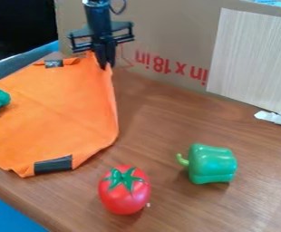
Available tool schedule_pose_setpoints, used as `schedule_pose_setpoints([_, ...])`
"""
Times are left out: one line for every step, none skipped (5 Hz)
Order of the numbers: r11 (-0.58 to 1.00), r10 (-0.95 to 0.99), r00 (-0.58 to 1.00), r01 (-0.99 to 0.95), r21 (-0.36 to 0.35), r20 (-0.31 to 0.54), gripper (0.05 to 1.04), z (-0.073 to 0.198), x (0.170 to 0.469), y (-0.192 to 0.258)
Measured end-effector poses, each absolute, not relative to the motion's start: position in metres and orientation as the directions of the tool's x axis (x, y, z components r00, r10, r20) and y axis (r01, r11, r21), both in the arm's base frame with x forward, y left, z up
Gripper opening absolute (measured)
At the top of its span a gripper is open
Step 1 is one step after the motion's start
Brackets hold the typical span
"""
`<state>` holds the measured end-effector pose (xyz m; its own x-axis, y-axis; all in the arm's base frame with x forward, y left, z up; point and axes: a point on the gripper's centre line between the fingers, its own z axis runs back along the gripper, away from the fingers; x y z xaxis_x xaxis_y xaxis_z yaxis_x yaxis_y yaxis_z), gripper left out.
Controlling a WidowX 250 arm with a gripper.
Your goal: Fold the cloth from top right side to bottom left side
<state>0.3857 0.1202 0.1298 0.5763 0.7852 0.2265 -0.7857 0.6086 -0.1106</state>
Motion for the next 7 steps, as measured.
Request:
schedule_pose_setpoints([0.593, 0.796, 0.56, -0.798, -0.107, 0.229, 0.058, 0.139, 0.368, 0.136])
schedule_pose_setpoints([0.58, 0.805, 0.547, -0.807, -0.112, 0.227, 0.058, 0.148, 0.351, 0.152])
schedule_pose_setpoints([0.573, 0.807, 0.538, -0.814, -0.099, 0.244, 0.058, 0.153, 0.338, 0.168])
schedule_pose_setpoints([0.579, 0.798, 0.545, -0.812, -0.073, 0.258, 0.058, 0.149, 0.324, 0.179])
schedule_pose_setpoints([0.572, 0.8, 0.539, -0.818, -0.064, 0.263, 0.058, 0.15, 0.314, 0.193])
schedule_pose_setpoints([0.57, 0.8, 0.537, -0.82, -0.058, 0.267, 0.058, 0.151, 0.305, 0.202])
schedule_pose_setpoints([0.545, 0.815, 0.511, -0.836, -0.06, 0.272, 0.058, 0.156, 0.294, 0.218])
